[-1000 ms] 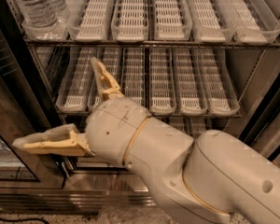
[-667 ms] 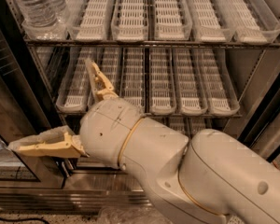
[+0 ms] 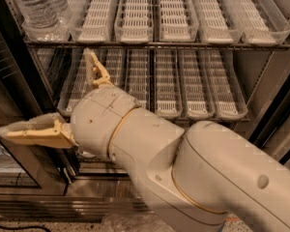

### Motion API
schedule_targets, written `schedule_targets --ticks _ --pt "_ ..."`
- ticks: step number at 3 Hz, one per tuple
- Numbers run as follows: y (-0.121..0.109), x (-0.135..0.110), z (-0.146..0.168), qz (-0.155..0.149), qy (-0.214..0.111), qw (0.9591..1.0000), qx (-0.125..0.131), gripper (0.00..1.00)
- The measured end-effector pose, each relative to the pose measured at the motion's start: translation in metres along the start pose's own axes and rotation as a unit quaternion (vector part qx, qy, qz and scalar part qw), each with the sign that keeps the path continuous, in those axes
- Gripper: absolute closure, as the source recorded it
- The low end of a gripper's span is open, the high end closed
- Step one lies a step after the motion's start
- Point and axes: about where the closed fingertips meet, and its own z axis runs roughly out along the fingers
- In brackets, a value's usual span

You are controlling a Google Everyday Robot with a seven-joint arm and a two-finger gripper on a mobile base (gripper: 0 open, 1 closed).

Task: Pick water bottle from top shelf of fridge

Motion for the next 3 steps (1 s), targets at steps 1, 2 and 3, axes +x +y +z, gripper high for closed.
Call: schedule_targets --ticks 1,2,3 --pt "-0.013 -0.008 0.013 0.011 0.009 0.9997 0.019 0.0" --pt "-0.023 -0.008 0.024 0.025 0.013 0.9991 0.031 0.0" --pt "-0.057 -0.014 0.038 0.009 0.002 0.9988 0.048 0.0"
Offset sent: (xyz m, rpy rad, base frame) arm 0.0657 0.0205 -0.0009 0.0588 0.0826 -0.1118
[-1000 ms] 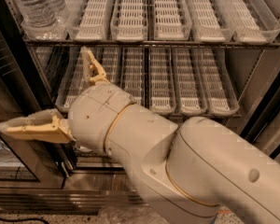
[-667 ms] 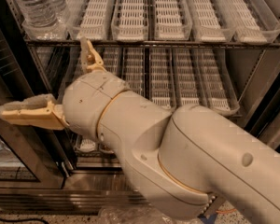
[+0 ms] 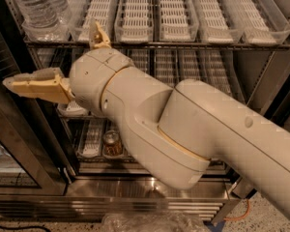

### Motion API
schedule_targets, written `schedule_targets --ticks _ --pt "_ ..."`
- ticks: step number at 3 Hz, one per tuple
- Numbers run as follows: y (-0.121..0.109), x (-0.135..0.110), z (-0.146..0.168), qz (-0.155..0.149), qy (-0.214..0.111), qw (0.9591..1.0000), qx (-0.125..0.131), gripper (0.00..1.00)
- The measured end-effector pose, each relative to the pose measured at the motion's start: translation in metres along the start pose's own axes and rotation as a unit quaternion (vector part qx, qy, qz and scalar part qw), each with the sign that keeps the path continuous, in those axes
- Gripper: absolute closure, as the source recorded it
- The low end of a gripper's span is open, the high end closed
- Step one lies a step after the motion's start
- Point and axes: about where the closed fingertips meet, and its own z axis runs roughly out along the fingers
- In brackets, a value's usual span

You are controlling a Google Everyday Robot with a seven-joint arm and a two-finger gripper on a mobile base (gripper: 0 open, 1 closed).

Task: Pick water bottle from top shelf of fridge

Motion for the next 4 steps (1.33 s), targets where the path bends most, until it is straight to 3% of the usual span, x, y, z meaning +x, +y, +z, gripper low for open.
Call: schedule_targets --ticks 2,4 --pt "0.0 -0.011 0.006 0.008 -0.013 0.9999 -0.006 0.0" --pt "-0.019 -0.015 0.03 0.024 -0.02 0.9995 -0.003 0.0"
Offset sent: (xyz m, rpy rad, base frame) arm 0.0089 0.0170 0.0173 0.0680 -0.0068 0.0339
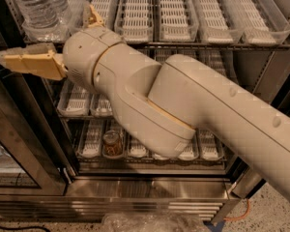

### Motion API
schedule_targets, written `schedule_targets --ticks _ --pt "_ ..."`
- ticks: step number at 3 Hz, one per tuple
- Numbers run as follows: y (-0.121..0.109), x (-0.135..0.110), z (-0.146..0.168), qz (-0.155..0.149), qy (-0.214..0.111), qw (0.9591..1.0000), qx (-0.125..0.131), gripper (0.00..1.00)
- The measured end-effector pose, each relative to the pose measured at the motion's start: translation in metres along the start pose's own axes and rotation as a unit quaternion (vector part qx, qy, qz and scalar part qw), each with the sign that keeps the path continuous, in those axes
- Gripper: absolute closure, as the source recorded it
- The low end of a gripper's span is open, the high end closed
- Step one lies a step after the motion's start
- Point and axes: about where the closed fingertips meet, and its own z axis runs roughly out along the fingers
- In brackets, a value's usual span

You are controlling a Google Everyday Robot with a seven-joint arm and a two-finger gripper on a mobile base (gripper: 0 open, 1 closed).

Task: Pick water bottle from top shelf of fridge

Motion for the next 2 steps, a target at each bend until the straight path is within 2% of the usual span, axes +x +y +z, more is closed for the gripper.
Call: schedule_targets --ticks 2 --pt "-0.006 0.015 0.027 -0.018 0.02 0.9996 0.009 0.0"
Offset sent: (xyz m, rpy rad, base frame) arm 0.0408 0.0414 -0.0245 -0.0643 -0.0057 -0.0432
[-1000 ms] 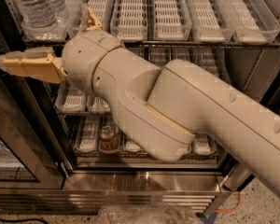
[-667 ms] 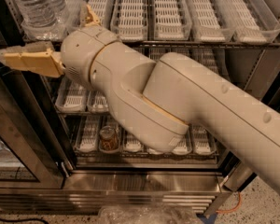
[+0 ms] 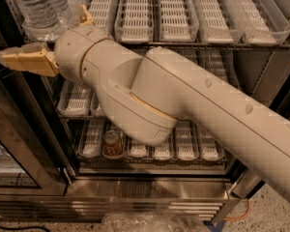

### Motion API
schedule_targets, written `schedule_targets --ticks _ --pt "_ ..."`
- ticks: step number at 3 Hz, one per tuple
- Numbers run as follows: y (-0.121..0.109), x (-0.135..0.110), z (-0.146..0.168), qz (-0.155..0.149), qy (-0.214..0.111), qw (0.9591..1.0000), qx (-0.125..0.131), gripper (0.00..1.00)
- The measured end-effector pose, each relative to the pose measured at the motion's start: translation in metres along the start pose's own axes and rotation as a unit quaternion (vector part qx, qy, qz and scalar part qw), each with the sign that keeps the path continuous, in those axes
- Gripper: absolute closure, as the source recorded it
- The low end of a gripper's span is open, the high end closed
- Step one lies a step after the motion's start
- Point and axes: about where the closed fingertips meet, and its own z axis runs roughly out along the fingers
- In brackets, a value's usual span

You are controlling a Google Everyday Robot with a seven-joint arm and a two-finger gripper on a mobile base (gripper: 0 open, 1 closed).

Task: Pick water bottle from top shelf of fridge

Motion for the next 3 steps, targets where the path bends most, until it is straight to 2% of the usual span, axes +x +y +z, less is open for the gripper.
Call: schedule_targets --ticks 1,2,3 --pt "0.0002 -0.0014 0.0267 0.011 -0.011 0.9999 -0.005 0.0" --pt "0.0008 -0.0015 0.0272 0.01 -0.011 0.9999 -0.006 0.04" --pt "0.0008 -0.0015 0.0272 0.01 -0.011 0.9999 -0.006 0.25"
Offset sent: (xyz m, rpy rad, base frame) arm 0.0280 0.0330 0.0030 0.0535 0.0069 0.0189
